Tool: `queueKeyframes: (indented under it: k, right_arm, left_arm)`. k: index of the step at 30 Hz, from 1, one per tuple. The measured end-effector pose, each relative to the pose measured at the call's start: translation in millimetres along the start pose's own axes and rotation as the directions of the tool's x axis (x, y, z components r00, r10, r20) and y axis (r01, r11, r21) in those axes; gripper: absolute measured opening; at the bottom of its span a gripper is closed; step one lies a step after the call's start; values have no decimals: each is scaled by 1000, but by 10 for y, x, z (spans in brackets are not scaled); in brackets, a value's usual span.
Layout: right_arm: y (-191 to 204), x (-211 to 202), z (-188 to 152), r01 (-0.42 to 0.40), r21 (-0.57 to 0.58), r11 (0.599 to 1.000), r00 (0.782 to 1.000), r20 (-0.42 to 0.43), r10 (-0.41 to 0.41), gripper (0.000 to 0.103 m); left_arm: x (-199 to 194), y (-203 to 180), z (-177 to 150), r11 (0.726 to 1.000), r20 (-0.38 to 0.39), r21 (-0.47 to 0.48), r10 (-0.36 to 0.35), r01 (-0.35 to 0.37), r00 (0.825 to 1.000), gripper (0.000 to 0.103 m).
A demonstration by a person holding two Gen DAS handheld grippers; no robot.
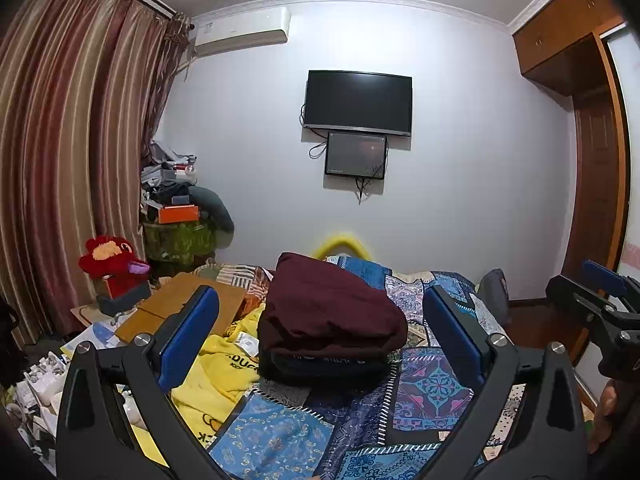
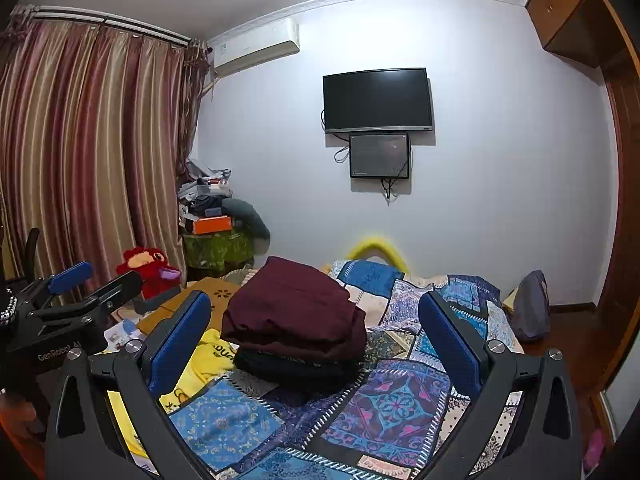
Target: Fold large clothes
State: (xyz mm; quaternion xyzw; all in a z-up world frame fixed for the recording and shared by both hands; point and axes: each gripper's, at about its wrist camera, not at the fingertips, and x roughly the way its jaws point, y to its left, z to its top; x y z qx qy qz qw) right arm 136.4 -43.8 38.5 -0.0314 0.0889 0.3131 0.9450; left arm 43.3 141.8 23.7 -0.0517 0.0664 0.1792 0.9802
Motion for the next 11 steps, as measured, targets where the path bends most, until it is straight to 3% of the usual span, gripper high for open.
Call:
queueKeyframes:
  k: [11]
  right_arm:
    - [21,43,-1,0,-2,1000,1000,-15,0,103]
  left_arm:
    - [-29,-36,-28,1000,-6,14,-27,27,1000,102]
